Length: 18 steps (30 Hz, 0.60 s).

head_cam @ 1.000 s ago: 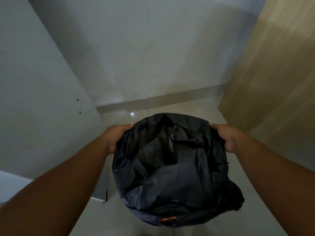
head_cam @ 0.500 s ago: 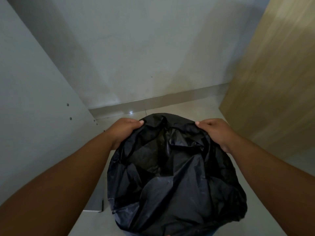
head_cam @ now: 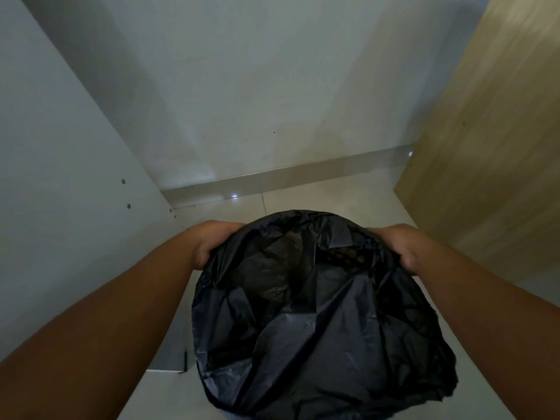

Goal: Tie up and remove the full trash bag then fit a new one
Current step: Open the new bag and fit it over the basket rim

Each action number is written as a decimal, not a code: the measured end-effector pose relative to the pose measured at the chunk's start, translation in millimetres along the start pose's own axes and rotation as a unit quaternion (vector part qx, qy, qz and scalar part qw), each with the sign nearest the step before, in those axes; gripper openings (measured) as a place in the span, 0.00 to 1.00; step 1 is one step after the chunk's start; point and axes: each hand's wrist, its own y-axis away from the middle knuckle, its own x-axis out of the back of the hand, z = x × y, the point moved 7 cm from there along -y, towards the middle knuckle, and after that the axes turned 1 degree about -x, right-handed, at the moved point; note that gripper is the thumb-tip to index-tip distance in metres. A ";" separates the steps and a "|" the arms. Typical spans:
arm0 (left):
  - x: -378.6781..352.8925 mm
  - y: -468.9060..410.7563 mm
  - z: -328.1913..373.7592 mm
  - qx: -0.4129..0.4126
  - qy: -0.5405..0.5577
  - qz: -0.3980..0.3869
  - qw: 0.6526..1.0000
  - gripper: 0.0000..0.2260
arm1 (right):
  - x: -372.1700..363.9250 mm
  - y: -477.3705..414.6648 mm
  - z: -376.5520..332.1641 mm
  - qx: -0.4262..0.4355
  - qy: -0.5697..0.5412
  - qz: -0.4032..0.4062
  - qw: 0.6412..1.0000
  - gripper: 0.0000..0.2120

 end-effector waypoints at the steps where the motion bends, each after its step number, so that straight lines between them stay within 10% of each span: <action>1: 2.8 3.2 -3.2 -0.013 0.015 0.001 1.000 0.21 | 5.6 3.4 -4.3 0.059 -0.023 0.018 0.998 0.17; 10: 8.3 29.2 -31.6 -0.026 0.142 0.003 0.990 0.18 | 14.9 26.1 1.3 0.135 0.023 0.013 0.991 0.22; 18: 1.2 31.7 -29.0 -0.026 0.144 0.039 0.988 0.18 | -3.2 12.5 16.7 -0.029 -0.069 0.026 0.997 0.21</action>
